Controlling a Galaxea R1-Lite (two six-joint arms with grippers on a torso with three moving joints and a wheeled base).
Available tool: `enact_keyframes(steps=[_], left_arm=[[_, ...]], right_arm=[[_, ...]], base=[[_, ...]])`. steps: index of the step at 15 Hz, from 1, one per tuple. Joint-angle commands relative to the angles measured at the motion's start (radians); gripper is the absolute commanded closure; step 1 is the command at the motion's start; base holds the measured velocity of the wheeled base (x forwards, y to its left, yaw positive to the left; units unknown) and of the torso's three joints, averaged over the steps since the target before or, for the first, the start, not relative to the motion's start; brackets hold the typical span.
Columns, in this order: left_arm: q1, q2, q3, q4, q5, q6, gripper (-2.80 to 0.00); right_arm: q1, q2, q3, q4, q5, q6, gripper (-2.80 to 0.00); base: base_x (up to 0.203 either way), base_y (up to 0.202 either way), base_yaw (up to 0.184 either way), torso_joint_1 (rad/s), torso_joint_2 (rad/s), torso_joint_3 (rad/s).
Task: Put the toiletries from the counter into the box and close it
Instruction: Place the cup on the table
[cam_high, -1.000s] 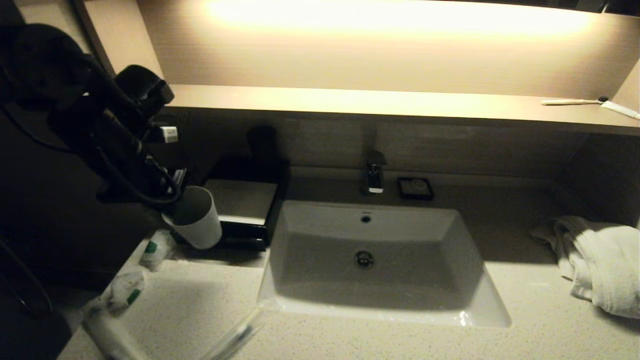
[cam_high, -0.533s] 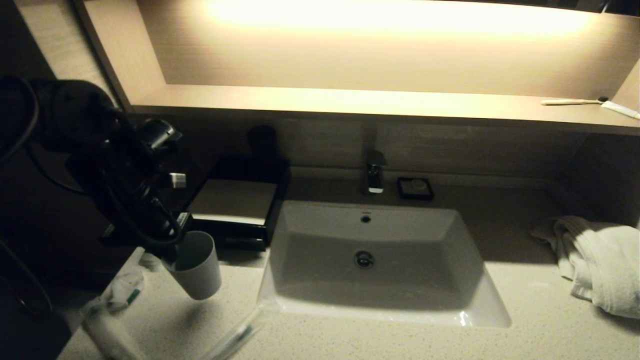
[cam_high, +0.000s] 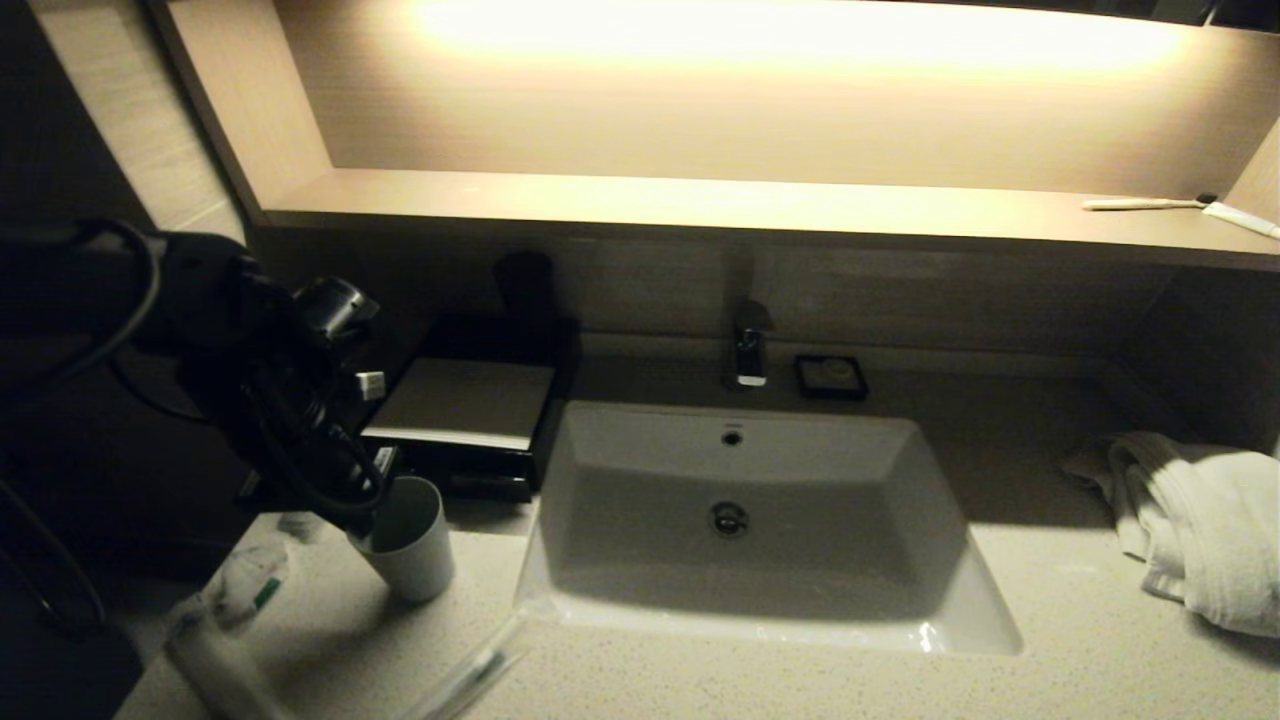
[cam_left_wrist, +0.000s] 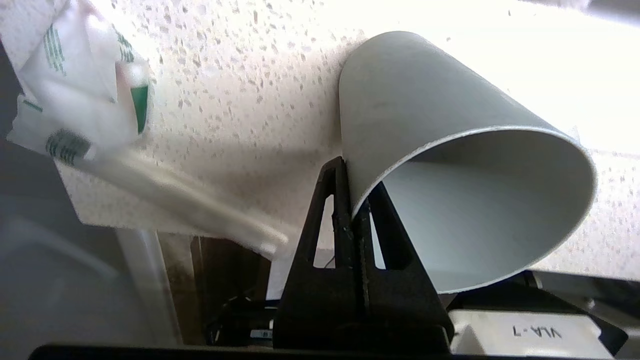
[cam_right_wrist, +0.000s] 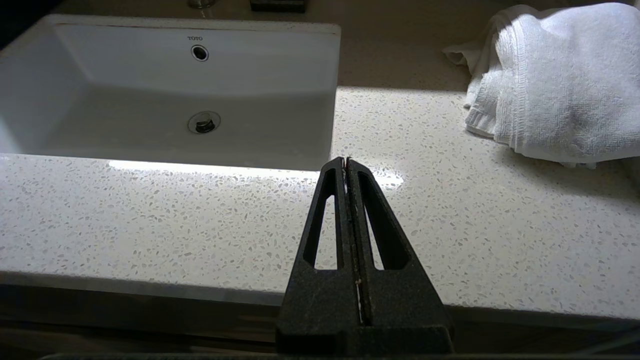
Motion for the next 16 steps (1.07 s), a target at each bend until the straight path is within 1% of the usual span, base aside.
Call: enact_keyframes(steps=[1, 8, 9, 13, 16], left_arm=[[0.012, 0.024, -0.001, -0.009, 0.000, -0.002, 0.00], [0.022, 0.030, -0.017, -0.047, 0.000, 0.000, 0.00], [0.029, 0.030, -0.017, -0.054, 0.000, 0.000, -2.80], [0.046, 0.022, -0.032, -0.078, 0.000, -0.003, -2.80], [0.051, -0.016, -0.032, -0.093, -0.003, -0.005, -2.80]], right_arm=[[0.000, 0.000, 0.000, 0.000, 0.000, 0.000, 0.00], [0.000, 0.000, 0.000, 0.000, 0.000, 0.000, 0.00], [0.000, 0.000, 0.000, 0.000, 0.000, 0.000, 0.00], [0.000, 0.000, 0.000, 0.000, 0.000, 0.000, 0.00], [0.000, 0.000, 0.000, -0.001, 0.000, 0.000, 0.00]], base=[[0.000, 0.000, 0.000, 0.000, 0.00, 0.000], [0.000, 0.000, 0.000, 0.000, 0.00, 0.000], [0.000, 0.000, 0.000, 0.000, 0.00, 0.000], [0.000, 0.000, 0.000, 0.000, 0.00, 0.000], [0.000, 0.000, 0.000, 0.000, 0.00, 0.000]])
